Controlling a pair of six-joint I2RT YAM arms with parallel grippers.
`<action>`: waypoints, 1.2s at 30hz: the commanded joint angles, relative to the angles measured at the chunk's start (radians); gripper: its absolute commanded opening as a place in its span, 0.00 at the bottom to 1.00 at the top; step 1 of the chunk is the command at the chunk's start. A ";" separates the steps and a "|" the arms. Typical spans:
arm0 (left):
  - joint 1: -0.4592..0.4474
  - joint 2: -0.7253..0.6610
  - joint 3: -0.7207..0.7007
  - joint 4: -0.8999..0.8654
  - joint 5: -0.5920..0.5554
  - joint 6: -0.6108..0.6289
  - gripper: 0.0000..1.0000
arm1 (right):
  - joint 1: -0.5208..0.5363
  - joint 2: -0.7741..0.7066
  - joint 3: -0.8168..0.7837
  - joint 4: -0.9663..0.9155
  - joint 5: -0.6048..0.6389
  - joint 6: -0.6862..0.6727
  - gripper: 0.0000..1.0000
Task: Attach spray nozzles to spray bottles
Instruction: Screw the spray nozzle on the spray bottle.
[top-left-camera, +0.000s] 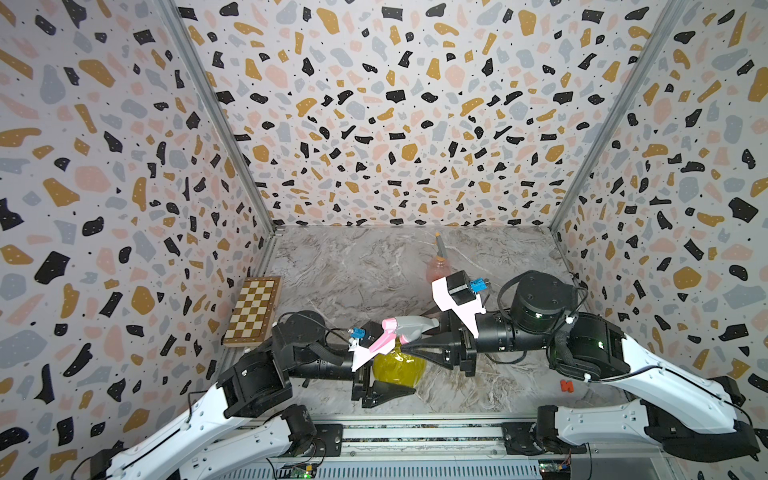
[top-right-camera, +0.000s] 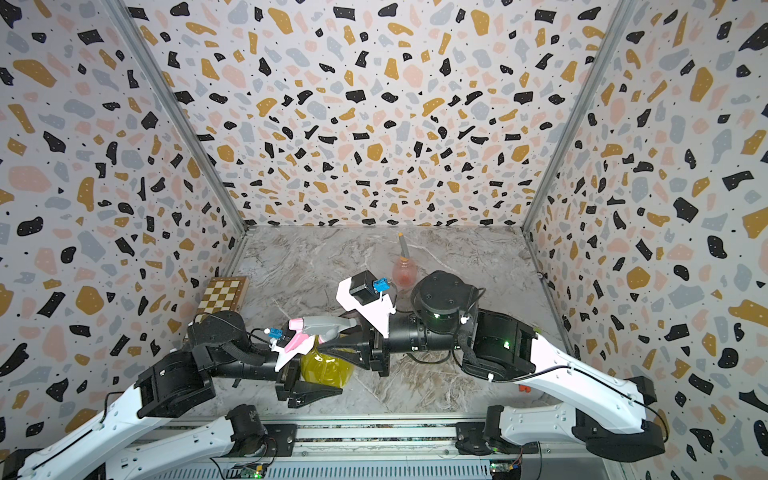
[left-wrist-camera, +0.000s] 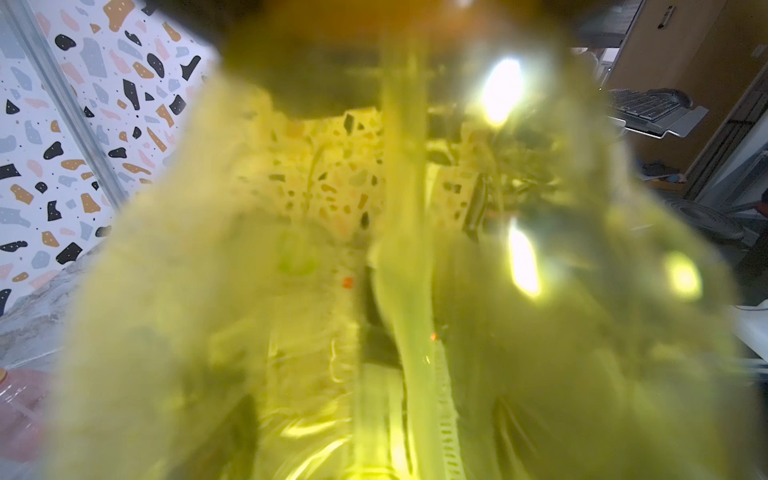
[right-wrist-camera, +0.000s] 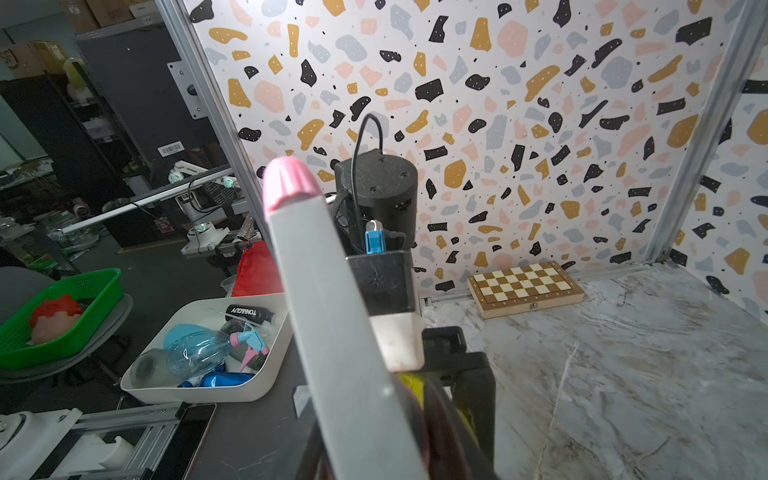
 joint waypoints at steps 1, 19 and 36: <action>-0.003 -0.009 0.033 0.061 -0.053 0.017 0.00 | -0.003 -0.004 0.030 0.005 0.009 0.035 0.26; -0.003 0.037 -0.038 0.308 -0.669 -0.079 0.00 | 0.124 0.177 -0.011 0.003 0.530 0.391 0.00; -0.003 0.007 -0.028 0.253 -0.571 -0.063 0.00 | 0.160 0.135 -0.028 -0.003 0.505 0.216 0.71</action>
